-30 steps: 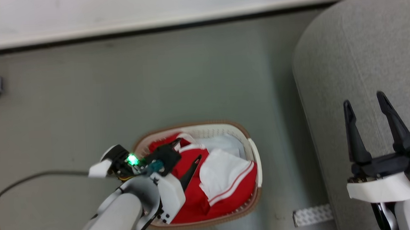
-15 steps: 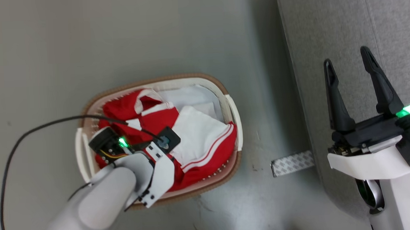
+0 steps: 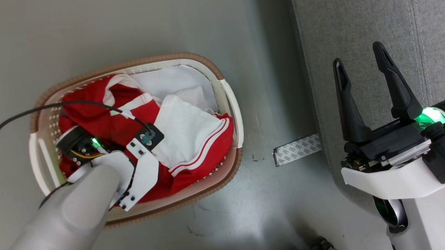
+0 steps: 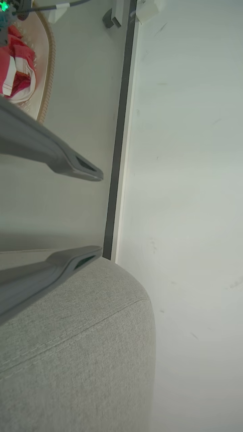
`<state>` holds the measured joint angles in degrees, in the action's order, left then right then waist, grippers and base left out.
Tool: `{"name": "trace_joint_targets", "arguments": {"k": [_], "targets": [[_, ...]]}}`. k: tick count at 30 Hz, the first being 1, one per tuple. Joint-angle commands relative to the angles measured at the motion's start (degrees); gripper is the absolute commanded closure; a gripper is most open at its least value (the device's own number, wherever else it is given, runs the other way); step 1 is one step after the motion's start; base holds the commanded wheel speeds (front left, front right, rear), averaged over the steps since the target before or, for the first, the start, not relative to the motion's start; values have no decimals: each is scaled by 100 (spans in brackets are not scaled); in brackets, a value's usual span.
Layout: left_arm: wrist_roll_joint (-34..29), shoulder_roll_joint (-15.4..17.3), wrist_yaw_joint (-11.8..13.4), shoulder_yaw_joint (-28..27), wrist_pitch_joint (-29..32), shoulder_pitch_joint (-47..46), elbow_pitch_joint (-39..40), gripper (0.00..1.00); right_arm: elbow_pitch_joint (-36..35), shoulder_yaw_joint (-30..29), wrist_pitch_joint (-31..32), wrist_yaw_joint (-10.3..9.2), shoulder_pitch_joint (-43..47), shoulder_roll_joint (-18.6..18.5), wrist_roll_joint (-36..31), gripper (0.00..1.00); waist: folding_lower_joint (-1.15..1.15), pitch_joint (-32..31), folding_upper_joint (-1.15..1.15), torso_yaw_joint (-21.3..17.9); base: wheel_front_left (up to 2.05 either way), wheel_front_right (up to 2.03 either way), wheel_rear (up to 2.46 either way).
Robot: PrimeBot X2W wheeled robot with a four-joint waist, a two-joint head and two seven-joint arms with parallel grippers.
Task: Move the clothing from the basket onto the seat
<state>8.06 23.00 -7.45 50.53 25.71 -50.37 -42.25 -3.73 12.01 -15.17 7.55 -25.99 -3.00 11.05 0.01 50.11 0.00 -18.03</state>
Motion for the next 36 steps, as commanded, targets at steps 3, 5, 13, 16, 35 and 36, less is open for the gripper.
{"name": "trace_joint_targets", "arguments": {"k": [3, 5, 13, 16, 35, 36], "targets": [[58, 30, 15, 64, -36, -81, -137, 53, -2, 16, 2, -12, -58, 14, 104, 0, -1, 105, 0, -127, 0, 0, 0], [104, -35, 14, 67, -97, -107, -145, 100, 25, -12, 2, -11, -34, 15, 116, 0, -1, 87, 0, -137, 0, 0, 0], [488, -387, 21, -40, -566, 202, -35, 100, 299, -244, 3, -12, 288, 10, -8, 0, -1, -633, 0, 174, 0, 0, 0], [649, -480, 30, -103, -775, 390, 141, 100, 401, -370, 3, -12, 477, 9, -100, 0, -1, -1067, 0, 388, 0, 0, 0], [1662, -439, 390, -514, -1156, 1829, 1993, 100, 911, -906, 3, -12, 2135, 1, -493, 0, -1, -3653, 0, 1342, 0, 0, 0], [1709, -428, 450, -559, -1194, 1902, 2113, 100, 935, -909, 2, -12, 2207, 0, -496, 0, -1, -3766, 0, 1350, 0, 0, 0]]}}
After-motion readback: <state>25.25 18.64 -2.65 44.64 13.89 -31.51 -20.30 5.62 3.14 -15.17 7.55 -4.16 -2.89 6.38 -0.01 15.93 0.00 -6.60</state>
